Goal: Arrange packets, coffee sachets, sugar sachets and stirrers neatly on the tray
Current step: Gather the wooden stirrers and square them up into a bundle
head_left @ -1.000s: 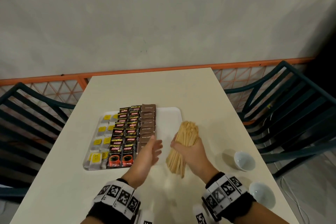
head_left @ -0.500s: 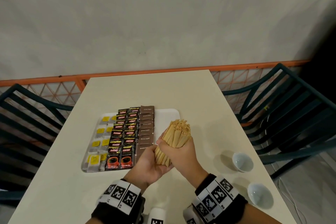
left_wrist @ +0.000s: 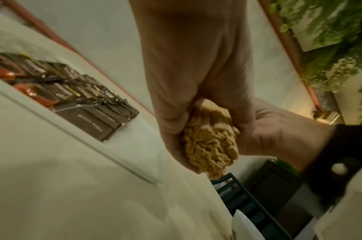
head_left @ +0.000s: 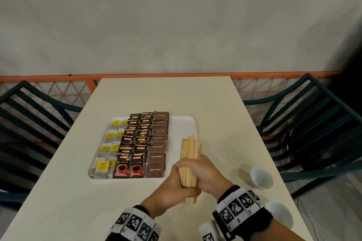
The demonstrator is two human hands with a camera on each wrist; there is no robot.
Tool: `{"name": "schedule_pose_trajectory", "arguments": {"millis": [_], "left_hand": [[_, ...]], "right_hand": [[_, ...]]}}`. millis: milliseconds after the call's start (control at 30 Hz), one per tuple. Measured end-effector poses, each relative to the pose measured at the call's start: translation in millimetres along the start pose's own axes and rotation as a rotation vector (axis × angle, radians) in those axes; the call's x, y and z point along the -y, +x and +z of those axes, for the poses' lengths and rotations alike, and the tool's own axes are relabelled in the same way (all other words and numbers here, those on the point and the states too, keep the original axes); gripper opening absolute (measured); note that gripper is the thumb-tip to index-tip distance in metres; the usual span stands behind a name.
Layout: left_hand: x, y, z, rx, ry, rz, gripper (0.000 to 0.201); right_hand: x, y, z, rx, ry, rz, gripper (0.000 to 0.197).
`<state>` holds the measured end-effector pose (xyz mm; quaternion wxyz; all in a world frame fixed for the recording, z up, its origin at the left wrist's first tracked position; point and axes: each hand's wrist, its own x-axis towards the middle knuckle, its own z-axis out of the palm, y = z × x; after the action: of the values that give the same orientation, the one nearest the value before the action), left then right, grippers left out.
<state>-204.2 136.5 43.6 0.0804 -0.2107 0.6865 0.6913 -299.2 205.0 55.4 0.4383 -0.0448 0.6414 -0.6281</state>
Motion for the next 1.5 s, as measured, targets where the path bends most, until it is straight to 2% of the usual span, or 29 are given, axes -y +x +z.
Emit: {"name": "schedule_pose_trajectory", "arguments": {"millis": [167, 233, 333, 400, 467, 533, 633, 700, 767, 833, 967, 1067, 1167, 1267, 1433, 1500], "left_hand": [[1, 9, -16, -0.008, -0.138, -0.038, 0.067], [4, 14, -24, -0.013, -0.14, -0.07, 0.073], [5, 19, -41, 0.008, -0.067, -0.109, 0.077], [-1, 22, -55, 0.084, -0.024, -0.12, 0.077], [-7, 29, -72, 0.105, 0.044, -0.142, 0.065], [-7, 44, -85, 0.034, 0.055, -0.171, 0.06], [-7, 73, -89, -0.069, -0.109, -0.266, 0.048], [-11, 92, -84, -0.074, -0.231, -0.315, 0.03], [-18, 106, -82, -0.08, -0.28, -0.34, 0.021], [-27, 115, -80, -0.105, -0.307, -0.355, 0.023], [-30, 134, -78, -0.193, -0.252, -0.383, 0.028], [-27, 142, -77, -0.263, -0.236, -0.373, 0.03], [-25, 145, -74, -0.316, -0.163, -0.342, 0.031], [-27, 146, -72, -0.298, -0.115, -0.344, 0.032], [-30, 144, -77, -0.258, -0.042, -0.297, 0.03], [-29, 143, -80, -0.241, -0.002, -0.279, 0.03]], "right_hand": [[-9, 18, 11, 0.053, -0.011, 0.007, 0.022], [-13, 24, 18, 0.02, -0.019, -0.021, 0.022], [-14, 38, 27, -0.069, -0.045, -0.066, 0.037], [-10, 47, 28, -0.108, -0.089, -0.085, 0.026], [-4, 56, 27, -0.132, -0.17, -0.056, 0.012], [-2, 69, 24, -0.151, -0.247, 0.009, 0.007], [0, 88, 17, -0.138, -0.237, 0.101, 0.018], [3, 98, 13, -0.13, -0.219, 0.125, 0.012], [5, 110, 9, -0.129, -0.194, 0.133, 0.009], [10, 121, 5, -0.118, -0.188, 0.148, 0.017], [20, 141, 3, -0.057, -0.282, 0.151, 0.017], [23, 150, 2, -0.126, -0.417, 0.121, 0.022], [23, 155, 0, -0.169, -0.631, 0.083, 0.014], [28, 158, -2, -0.17, -0.845, 0.092, 0.016], [31, 154, -8, -0.159, -0.865, 0.084, 0.024], [31, 153, -11, -0.161, -0.86, 0.092, 0.022]]}}
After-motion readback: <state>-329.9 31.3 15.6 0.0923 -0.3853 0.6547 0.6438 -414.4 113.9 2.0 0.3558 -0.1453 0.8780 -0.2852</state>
